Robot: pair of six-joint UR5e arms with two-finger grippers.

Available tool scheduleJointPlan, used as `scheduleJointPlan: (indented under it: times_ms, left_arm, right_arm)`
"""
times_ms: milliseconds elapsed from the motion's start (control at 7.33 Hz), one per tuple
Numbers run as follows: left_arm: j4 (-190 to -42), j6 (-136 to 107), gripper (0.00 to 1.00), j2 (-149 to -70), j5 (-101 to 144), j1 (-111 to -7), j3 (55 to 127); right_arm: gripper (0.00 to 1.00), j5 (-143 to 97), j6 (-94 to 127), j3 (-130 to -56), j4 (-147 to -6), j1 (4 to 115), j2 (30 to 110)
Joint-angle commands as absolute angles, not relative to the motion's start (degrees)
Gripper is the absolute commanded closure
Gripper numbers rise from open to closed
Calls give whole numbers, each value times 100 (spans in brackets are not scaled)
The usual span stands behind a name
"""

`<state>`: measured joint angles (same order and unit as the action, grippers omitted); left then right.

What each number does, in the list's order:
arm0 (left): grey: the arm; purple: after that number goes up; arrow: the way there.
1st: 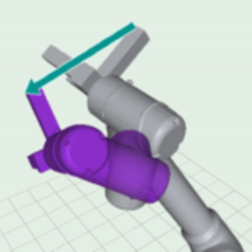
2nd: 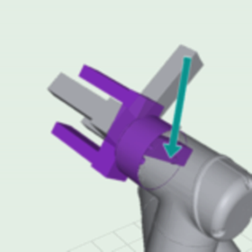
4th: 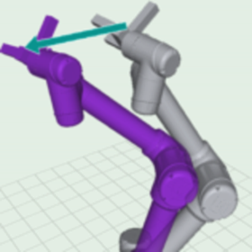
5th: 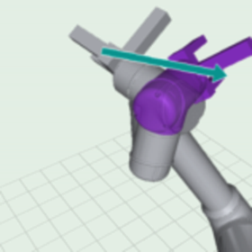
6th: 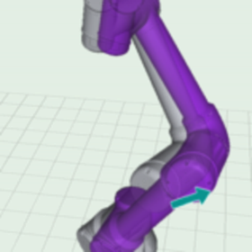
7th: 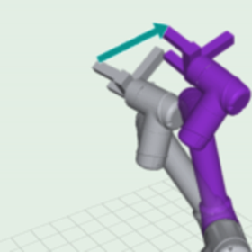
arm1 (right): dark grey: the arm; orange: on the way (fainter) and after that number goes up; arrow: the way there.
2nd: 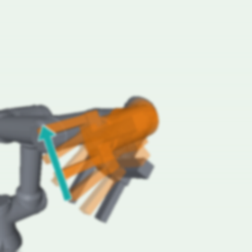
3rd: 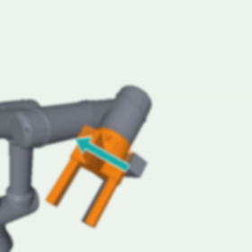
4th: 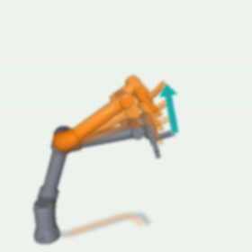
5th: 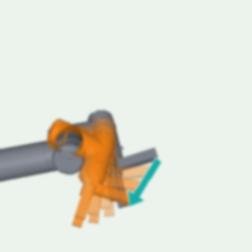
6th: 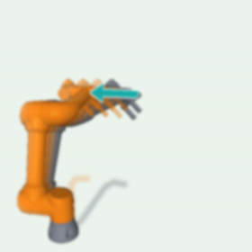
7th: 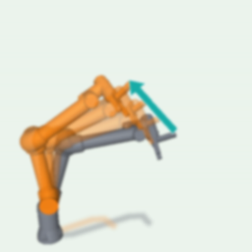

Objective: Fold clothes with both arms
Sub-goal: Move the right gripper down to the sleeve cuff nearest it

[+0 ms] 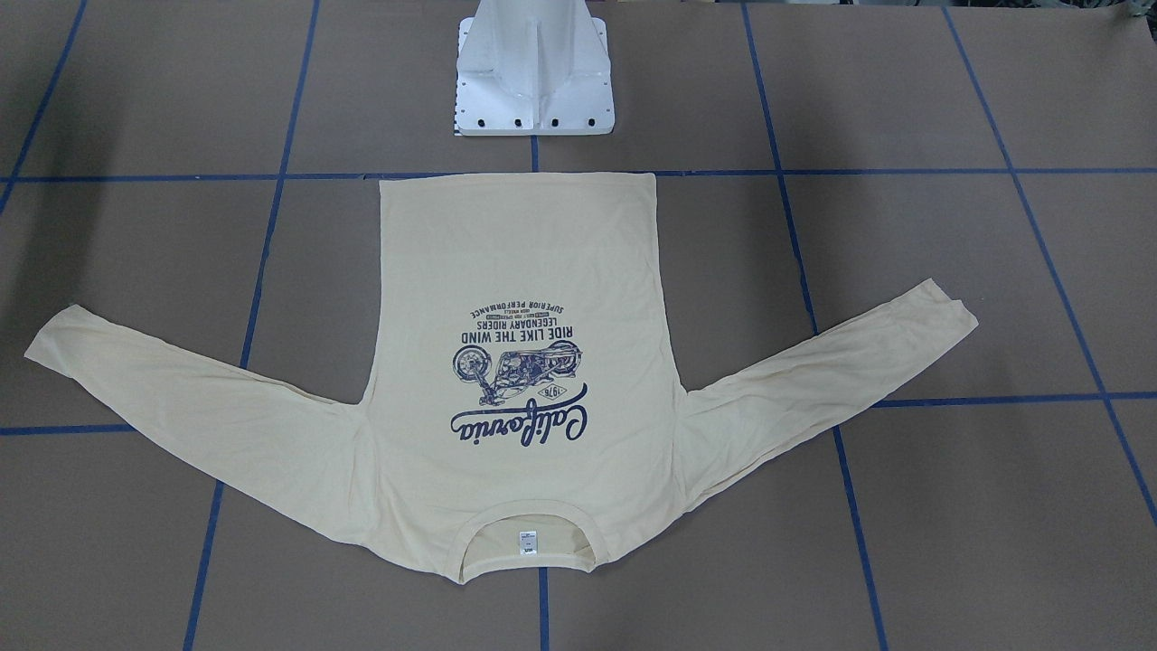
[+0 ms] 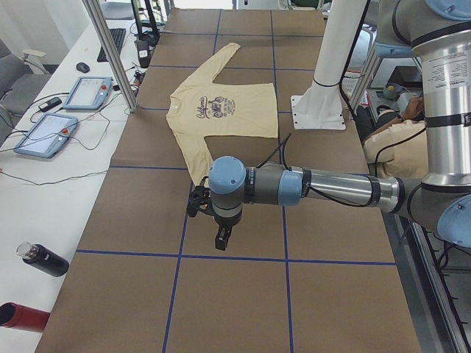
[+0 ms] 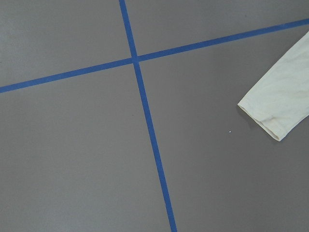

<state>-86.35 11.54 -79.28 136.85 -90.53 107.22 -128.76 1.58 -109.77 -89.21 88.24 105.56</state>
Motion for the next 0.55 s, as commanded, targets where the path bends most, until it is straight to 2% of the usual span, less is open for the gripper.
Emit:
scheduleJointPlan:
  times_ms: [0,409]
  left_arm:
    - [-8640,1177,0,-7936,13693,-9044,10749]
    - [-9233,1195,0,-7937,13632,-9035,10881]
  right_arm:
    - [0,-12876,167,-10978,-8921,8824,10556]
    - [0,-12876,184,-10995,-8921,8824,10556]
